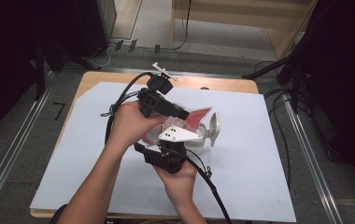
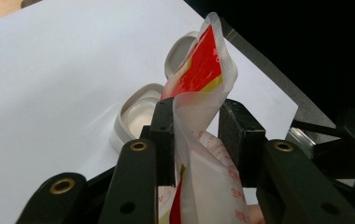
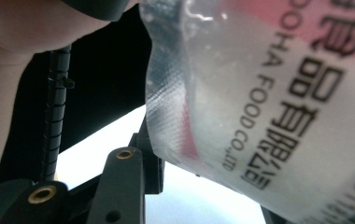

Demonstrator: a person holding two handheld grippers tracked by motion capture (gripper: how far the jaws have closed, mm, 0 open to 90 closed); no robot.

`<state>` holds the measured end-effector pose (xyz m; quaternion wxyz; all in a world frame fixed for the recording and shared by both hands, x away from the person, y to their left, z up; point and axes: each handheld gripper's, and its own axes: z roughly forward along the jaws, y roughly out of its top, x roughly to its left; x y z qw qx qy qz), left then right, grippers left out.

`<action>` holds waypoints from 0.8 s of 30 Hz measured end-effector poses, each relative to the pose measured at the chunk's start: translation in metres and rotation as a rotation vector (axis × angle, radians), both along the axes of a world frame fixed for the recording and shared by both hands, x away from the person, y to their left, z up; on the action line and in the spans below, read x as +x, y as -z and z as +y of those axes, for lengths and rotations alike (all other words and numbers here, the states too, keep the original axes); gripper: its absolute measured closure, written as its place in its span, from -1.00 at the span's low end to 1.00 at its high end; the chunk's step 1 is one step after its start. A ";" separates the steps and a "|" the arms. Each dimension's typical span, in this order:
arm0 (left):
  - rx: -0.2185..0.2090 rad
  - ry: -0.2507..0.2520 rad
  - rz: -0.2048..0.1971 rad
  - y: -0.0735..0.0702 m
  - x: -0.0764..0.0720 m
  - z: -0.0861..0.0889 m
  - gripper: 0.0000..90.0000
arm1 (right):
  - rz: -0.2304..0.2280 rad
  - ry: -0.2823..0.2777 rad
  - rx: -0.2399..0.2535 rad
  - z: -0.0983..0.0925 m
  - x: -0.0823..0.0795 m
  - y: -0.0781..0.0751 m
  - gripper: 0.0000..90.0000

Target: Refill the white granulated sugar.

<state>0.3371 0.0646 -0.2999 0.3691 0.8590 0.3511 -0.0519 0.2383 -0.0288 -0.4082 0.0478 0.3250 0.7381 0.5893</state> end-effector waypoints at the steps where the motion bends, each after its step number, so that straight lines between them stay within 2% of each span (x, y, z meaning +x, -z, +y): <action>1: -0.001 0.000 0.001 0.000 0.001 0.000 0.51 | 0.000 0.000 0.002 -0.001 0.000 0.000 0.37; 9: -0.004 -0.010 -0.004 -0.001 0.000 -0.003 0.51 | 0.009 0.002 -0.002 -0.003 0.001 -0.002 0.43; 13: -0.005 0.006 -0.002 -0.007 0.000 -0.006 0.52 | 0.022 -0.001 0.039 -0.005 0.001 -0.007 0.43; 15: -0.001 0.014 -0.003 -0.007 0.002 -0.007 0.52 | 0.027 0.003 0.043 -0.006 0.002 -0.008 0.43; 20: -0.013 0.003 0.013 -0.002 0.004 -0.007 0.52 | 0.029 0.004 0.028 -0.006 0.003 -0.006 0.43; 24: -0.005 0.002 0.017 0.000 0.005 -0.005 0.52 | 0.029 0.003 0.017 -0.004 0.004 -0.003 0.42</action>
